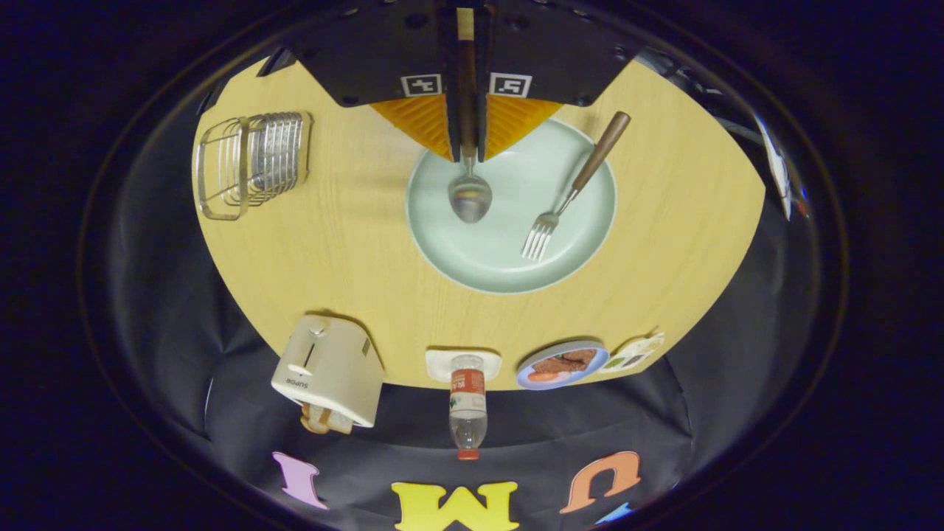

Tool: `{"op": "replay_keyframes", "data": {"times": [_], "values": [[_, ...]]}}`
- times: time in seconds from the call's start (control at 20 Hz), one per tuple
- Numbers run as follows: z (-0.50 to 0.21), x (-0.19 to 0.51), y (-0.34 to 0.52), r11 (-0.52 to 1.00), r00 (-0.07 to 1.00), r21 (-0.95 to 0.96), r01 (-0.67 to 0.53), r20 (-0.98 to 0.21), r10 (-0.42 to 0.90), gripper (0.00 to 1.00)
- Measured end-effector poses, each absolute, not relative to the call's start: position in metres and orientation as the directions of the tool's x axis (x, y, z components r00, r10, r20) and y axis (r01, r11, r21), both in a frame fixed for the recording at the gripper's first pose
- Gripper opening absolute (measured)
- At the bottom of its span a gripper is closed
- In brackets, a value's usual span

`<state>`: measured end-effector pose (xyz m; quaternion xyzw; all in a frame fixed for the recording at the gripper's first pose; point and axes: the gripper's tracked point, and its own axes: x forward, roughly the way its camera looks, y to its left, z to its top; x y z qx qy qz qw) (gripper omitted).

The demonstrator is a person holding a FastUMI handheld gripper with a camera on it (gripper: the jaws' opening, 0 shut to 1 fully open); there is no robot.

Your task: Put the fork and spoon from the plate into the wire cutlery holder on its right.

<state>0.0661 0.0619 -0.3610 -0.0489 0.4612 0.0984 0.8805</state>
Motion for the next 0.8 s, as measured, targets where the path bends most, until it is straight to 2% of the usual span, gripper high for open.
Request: {"op": "replay_keyframes", "data": {"times": [0.05,0.1,0.2,0.5,0.8], "values": [[-0.358,0.065,0.058,0.975,0.555,0.012,-0.22,-0.821,0.136,0.09],[-0.356,0.064,0.058,0.974,0.552,0.025,-0.225,-0.82,0.149,0.01],[-0.362,0.061,0.057,0.968,0.526,0.036,-0.248,-0.834,0.166,0.01],[-0.336,0.057,0.045,0.957,0.552,0.032,-0.289,-0.811,0.194,0.01],[-0.297,0.052,0.005,0.969,0.579,0.107,-0.225,-0.785,0.22,0.01]]}}
